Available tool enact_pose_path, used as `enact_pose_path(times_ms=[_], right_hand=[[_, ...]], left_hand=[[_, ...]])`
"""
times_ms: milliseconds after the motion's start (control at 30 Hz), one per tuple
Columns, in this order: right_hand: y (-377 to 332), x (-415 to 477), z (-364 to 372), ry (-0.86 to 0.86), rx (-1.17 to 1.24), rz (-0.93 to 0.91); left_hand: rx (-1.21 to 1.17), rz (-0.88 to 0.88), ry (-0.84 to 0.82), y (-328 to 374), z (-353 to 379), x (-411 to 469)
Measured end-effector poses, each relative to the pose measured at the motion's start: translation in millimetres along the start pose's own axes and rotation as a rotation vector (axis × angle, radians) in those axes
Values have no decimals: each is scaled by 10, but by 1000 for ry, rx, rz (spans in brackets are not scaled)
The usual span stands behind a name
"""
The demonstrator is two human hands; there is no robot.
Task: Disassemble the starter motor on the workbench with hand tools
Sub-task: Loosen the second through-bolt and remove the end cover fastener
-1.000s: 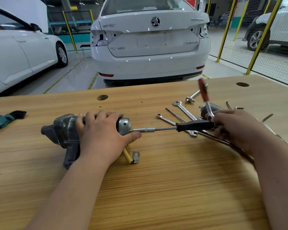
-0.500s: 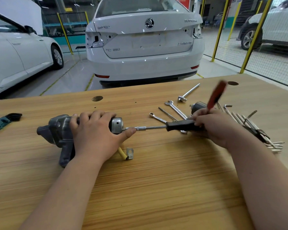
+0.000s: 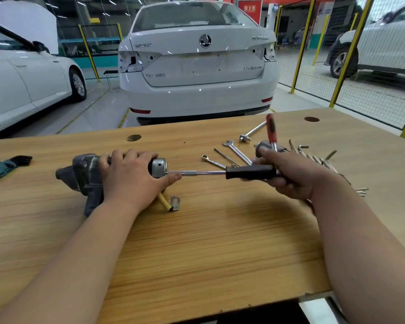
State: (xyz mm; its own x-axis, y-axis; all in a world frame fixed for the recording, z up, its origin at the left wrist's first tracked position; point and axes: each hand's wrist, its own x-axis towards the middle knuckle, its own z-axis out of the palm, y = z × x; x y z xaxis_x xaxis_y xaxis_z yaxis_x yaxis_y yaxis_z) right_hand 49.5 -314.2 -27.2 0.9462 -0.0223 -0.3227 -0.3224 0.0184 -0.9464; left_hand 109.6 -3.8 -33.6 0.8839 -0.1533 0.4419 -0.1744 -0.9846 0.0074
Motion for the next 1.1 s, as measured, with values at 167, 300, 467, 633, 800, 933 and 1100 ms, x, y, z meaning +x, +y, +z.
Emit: enact_pose_path(times_ms=[167, 300, 467, 633, 800, 933, 1100], right_hand=[[26, 83, 110, 181, 10, 53], [51, 73, 146, 219, -151, 118], [57, 84, 112, 242, -319, 127], [68, 108, 104, 191, -230, 59], [86, 143, 90, 142, 0, -25], [101, 137, 81, -15, 317, -109], [150, 147, 67, -151, 587, -216]], left_hand=[[-15, -3, 36, 4, -16, -63], [-28, 2, 60, 2, -40, -114], [-41, 19, 57, -26, -33, -139], [-38, 30, 57, -43, -27, -142], [-31, 39, 62, -49, -17, -146], [-34, 36, 61, -40, -16, -149], [-36, 28, 67, -40, -7, -146]])
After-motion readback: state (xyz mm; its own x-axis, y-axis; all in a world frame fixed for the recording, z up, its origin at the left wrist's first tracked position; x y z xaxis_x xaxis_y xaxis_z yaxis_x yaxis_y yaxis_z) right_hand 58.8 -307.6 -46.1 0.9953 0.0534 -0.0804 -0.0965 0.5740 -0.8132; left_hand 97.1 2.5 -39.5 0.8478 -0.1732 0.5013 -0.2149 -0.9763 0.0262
